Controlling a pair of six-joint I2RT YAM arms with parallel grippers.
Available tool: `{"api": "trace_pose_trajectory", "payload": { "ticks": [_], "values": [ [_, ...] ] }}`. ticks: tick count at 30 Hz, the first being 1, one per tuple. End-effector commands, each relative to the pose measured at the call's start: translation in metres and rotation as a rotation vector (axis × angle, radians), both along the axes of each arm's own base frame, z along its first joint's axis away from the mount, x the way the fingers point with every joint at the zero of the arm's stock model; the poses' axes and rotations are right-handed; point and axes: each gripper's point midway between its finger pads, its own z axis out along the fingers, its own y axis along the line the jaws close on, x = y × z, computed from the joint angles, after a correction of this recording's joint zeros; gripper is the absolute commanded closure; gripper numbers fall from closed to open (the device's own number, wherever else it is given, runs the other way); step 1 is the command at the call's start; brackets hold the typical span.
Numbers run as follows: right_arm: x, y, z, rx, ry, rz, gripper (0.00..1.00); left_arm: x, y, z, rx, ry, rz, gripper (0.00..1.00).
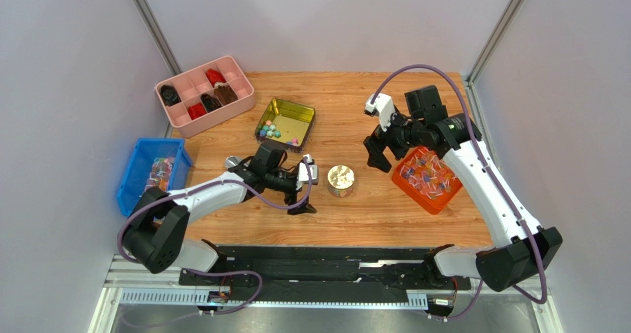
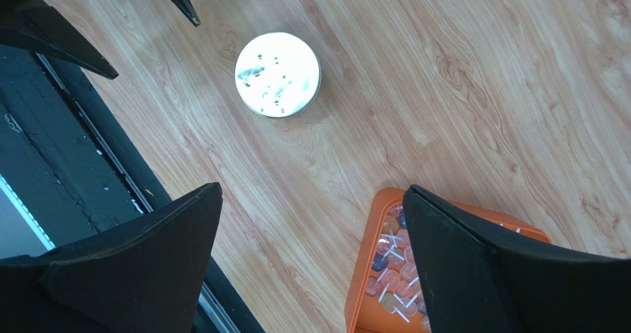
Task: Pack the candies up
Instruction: Reset both arms
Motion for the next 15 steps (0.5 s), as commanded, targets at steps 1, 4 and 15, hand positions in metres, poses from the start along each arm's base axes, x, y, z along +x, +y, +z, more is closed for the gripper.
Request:
{"api": "trace_pose_trajectory", "payload": {
  "ticks": [1, 4, 15],
  "values": [
    [-0.005, 0.004, 0.024, 0.071, -0.069, 0.008, 0.02, -0.023, -0.005, 0.053, -0.111, -0.052, -0.170, 0.01],
    [-0.008, 0.007, 0.036, 0.111, -0.093, 0.000, 0.02, -0.027, -0.008, 0.093, -0.148, -0.061, -0.225, 0.01],
    [-0.057, 0.003, 0.116, 0.282, -0.307, 0.048, 0.00, -0.018, 0.021, 0.224, -0.090, -0.090, -0.093, 0.01]
  ]
}}
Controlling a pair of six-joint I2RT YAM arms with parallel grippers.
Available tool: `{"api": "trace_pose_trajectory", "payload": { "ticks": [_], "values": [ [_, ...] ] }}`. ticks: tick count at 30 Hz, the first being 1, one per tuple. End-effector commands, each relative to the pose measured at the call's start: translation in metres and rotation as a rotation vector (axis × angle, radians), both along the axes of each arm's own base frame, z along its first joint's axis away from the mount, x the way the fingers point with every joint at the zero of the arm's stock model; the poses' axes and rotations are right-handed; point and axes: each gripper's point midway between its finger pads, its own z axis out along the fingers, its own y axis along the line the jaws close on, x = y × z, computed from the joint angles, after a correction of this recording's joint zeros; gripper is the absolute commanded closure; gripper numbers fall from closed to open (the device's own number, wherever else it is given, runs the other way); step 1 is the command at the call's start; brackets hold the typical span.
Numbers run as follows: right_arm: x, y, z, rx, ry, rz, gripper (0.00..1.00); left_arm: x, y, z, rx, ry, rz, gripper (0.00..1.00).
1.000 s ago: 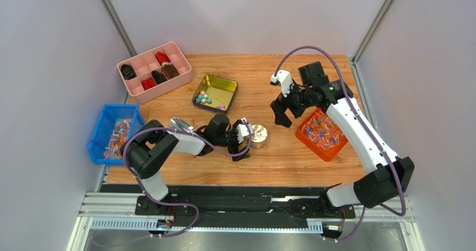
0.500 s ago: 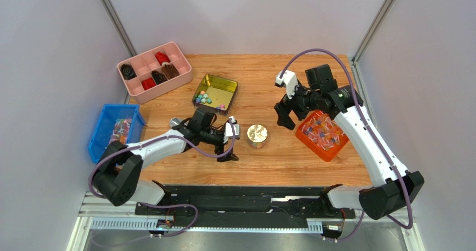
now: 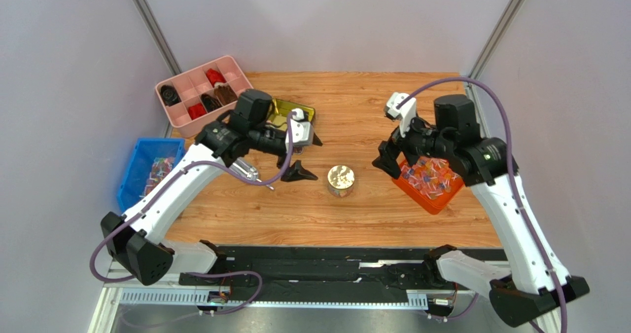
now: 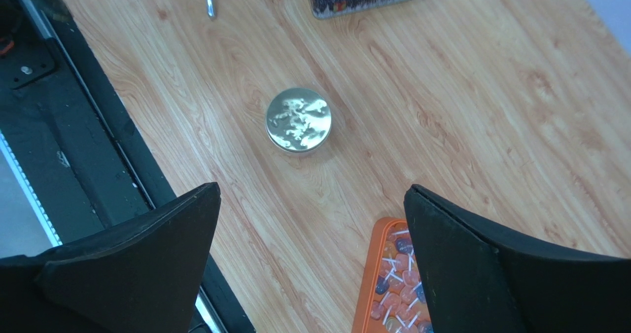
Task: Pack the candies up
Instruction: Reset both arms
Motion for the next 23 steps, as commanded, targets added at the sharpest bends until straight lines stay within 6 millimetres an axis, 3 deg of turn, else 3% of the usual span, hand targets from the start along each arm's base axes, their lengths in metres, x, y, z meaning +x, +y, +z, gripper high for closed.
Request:
{"api": "trace_pose_trajectory", "payload": {
  "ticks": [1, 2, 6, 7, 9, 13, 17, 23],
  "values": [
    [-0.027, 0.001, 0.059, 0.124, -0.164, 0.047, 0.00, -0.024, 0.031, 0.048, 0.014, 0.028, 0.031, 0.01],
    [-0.038, -0.002, 0.075, 0.145, -0.218, 0.057, 0.00, -0.025, 0.038, 0.055, 0.011, 0.029, 0.047, 0.01],
    [-0.068, -0.004, 0.101, 0.197, -0.305, 0.121, 0.00, -0.032, 0.056, 0.094, -0.043, -0.055, 0.112, 0.01],
    [-0.076, -0.001, 0.104, 0.216, -0.307, 0.151, 0.00, -0.037, 0.062, 0.110, -0.076, -0.098, 0.128, 0.01],
    [-0.085, -0.001, 0.110, 0.238, -0.317, 0.172, 0.00, -0.042, 0.068, 0.123, -0.103, -0.116, 0.161, 0.01],
    [-0.090, 0.000, 0.110, 0.240, -0.313, 0.191, 0.00, -0.062, 0.079, 0.153, -0.172, -0.180, 0.192, 0.01],
    [-0.090, 0.000, 0.109, 0.238, -0.317, 0.194, 0.00, -0.074, 0.079, 0.159, -0.200, -0.153, 0.173, 0.01],
    [-0.086, 0.000, 0.109, 0.243, -0.320, 0.181, 0.00, -0.068, 0.077, 0.156, -0.196, -0.145, 0.182, 0.01]
  ]
}}
